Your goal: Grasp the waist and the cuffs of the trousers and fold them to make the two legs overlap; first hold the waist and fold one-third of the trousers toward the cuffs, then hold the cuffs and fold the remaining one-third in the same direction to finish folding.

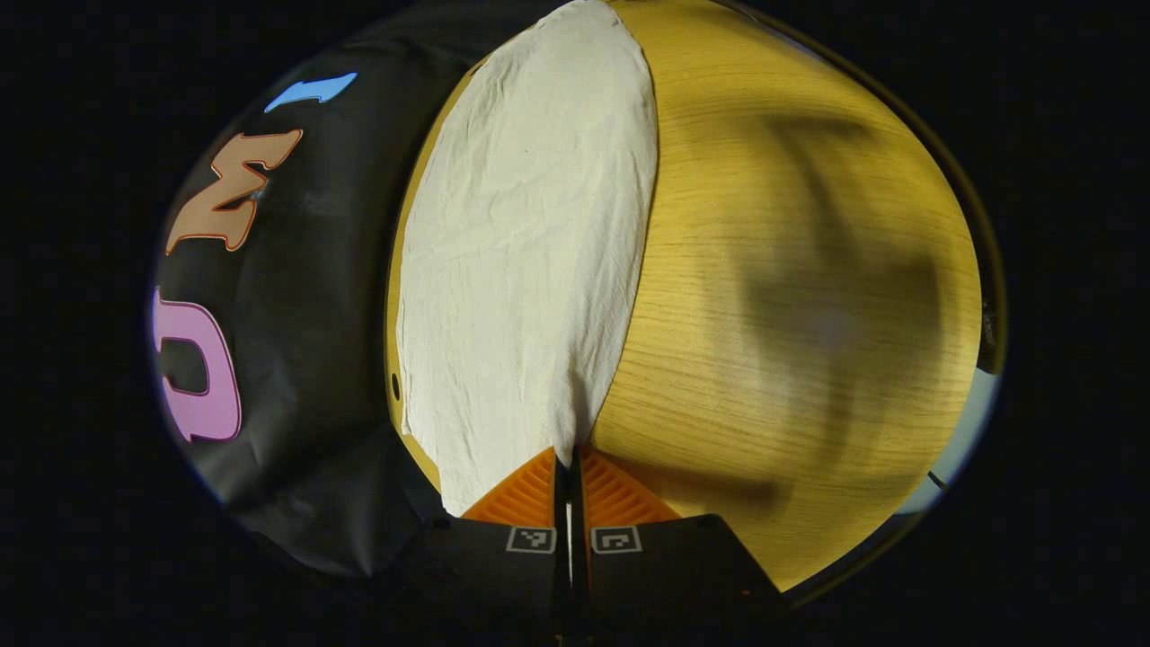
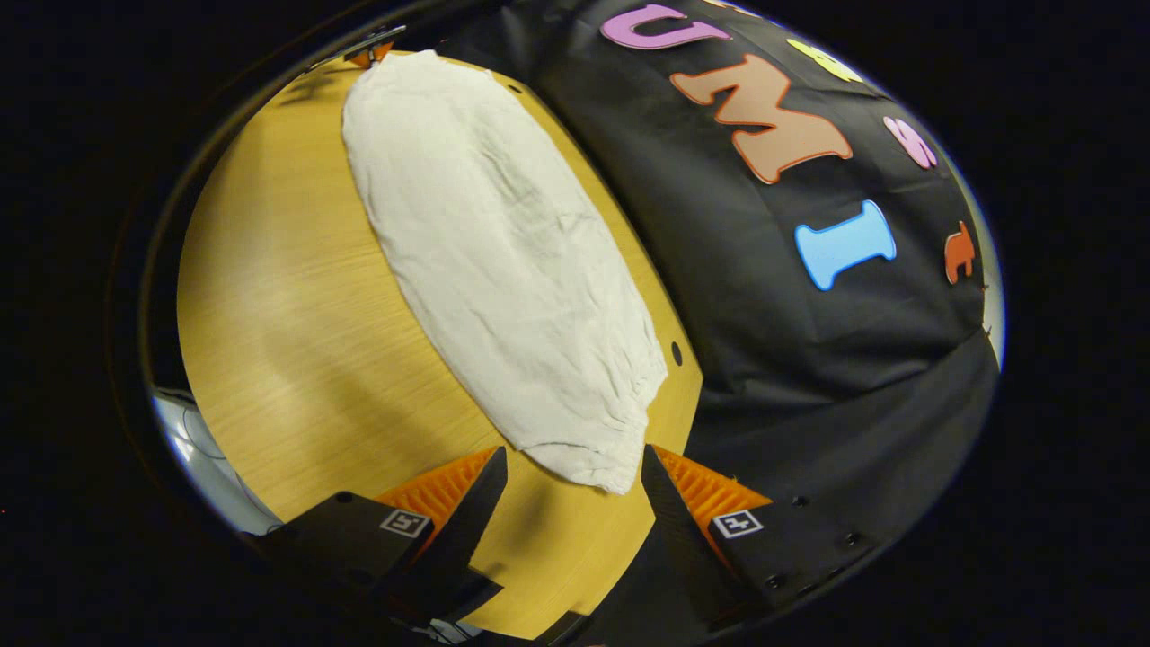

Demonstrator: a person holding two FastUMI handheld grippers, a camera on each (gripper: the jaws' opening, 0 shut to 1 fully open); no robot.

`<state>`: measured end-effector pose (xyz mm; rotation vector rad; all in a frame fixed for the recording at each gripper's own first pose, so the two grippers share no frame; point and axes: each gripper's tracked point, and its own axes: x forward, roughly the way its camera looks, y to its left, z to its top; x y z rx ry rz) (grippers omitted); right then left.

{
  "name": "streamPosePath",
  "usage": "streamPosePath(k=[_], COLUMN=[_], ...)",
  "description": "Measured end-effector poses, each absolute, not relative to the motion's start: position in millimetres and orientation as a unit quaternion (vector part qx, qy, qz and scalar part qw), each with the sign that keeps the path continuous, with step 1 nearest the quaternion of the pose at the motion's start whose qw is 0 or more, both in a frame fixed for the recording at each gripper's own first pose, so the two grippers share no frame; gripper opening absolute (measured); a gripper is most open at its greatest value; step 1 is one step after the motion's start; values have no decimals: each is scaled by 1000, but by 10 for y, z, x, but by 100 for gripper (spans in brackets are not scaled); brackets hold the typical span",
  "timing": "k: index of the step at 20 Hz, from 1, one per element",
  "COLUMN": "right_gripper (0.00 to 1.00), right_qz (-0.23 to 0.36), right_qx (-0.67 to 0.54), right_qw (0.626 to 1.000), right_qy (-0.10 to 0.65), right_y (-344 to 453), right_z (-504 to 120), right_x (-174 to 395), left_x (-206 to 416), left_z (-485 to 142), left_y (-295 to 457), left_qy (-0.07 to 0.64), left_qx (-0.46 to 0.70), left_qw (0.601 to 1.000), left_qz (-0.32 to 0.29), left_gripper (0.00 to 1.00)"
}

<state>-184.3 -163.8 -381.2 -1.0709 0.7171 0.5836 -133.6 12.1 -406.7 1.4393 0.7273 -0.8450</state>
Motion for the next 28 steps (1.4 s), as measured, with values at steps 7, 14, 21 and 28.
streamPosePath(k=[7,14,21,28], right_gripper=[100,76,5,9], right_qz=[343,328,305,278], right_qx=[-517,-563,-583,-545], right_qw=[705,692,677,718], right_qy=[343,311,330,331], right_y=[-1451,-1411,-1413,-1421], right_z=[-4253,-4460,-4634,-4341], right_x=[-1871,-1438,-1497,-1328], left_x=[-1340,-1351,-1358,-1147], left_z=[-4068,-4051,-4054,-3756], left_y=[132,123,104,171], left_qy=[313,313,322,336], left_qx=[634,642,641,634], left_qw=[609,598,595,625], left_qz=[-361,-365,-363,-306], left_gripper=[0,0,0,0])
